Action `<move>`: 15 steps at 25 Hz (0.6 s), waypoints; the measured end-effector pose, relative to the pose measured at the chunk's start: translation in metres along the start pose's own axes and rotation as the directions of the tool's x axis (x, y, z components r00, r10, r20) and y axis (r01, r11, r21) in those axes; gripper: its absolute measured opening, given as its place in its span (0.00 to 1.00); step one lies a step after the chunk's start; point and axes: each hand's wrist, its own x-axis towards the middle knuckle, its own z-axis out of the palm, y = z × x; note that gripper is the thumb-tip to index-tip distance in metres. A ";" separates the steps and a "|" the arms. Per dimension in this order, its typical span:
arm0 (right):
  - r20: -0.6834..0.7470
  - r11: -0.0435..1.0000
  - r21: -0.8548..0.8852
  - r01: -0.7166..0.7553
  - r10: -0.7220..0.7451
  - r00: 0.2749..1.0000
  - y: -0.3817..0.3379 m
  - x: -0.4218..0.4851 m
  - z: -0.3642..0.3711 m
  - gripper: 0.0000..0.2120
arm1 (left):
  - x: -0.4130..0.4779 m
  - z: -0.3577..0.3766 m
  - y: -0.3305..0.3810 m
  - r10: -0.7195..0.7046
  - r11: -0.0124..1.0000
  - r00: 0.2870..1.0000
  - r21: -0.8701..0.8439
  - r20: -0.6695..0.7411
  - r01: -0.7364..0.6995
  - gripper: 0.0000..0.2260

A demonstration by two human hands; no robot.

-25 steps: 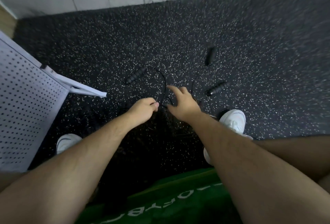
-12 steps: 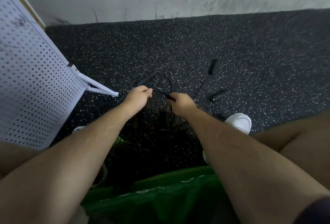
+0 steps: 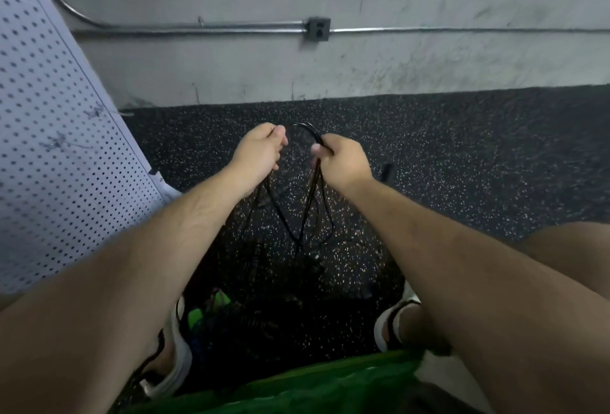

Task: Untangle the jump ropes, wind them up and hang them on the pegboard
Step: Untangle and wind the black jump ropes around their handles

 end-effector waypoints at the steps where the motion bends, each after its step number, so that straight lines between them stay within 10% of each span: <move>1: -0.034 1.000 0.015 0.027 -0.027 0.999 -0.010 0.003 -0.012 0.13 | 0.002 -0.001 0.012 0.025 1.000 1.000 -0.010 -0.002 -0.025 0.14; 15: -0.166 0.951 0.075 0.300 -0.285 0.944 -0.107 0.044 -0.106 0.09 | 0.045 -0.023 0.172 0.190 0.948 0.981 -0.252 -0.034 -0.192 0.14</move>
